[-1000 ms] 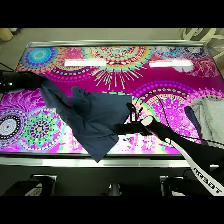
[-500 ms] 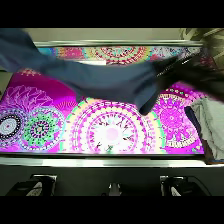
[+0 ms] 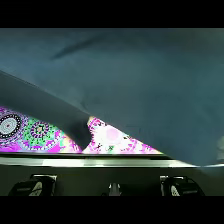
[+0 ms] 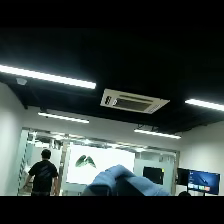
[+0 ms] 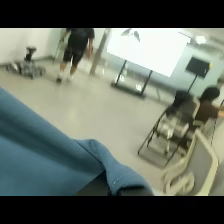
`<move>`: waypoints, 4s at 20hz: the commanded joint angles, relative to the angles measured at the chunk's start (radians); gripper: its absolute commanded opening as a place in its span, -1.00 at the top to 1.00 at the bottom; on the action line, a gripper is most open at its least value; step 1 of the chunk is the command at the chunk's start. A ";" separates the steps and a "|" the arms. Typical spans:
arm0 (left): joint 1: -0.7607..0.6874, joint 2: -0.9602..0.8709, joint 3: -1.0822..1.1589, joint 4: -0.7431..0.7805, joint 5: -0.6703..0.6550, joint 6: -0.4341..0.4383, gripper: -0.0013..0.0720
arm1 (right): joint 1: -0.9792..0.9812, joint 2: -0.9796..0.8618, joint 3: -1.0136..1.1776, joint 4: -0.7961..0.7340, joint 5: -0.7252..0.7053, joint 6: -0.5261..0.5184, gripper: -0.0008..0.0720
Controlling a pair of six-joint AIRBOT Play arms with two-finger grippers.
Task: Fold the shirts.
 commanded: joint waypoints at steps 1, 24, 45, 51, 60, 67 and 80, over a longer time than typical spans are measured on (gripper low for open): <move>0.002 -0.012 0.002 0.005 -0.033 0.018 0.90 | -0.005 -0.055 0.010 -0.058 0.209 0.028 0.92; -0.045 -0.746 -0.710 -0.201 -0.311 0.091 -1.00 | -0.102 -0.927 -0.415 0.416 -0.098 -0.024 -0.64; 0.095 -0.798 -1.009 -0.298 -0.485 0.155 -0.33 | -0.430 -0.906 -0.647 0.443 0.320 -0.264 -0.71; 0.093 -0.808 -0.997 -0.301 -0.478 0.156 0.89 | -0.431 -0.906 -0.713 0.533 0.210 -0.264 -0.70; 0.093 -0.741 -0.990 -0.320 -0.478 0.185 0.90 | -0.235 -0.915 -0.718 0.473 0.102 -0.188 0.55; 0.093 -0.361 -0.683 -0.331 -0.484 0.285 0.90 | -0.253 -0.626 -0.372 0.420 0.172 -0.346 0.93; 0.093 0.084 -0.052 -0.281 -0.096 0.121 0.91 | -0.252 -0.013 0.129 0.087 -0.083 -0.120 0.93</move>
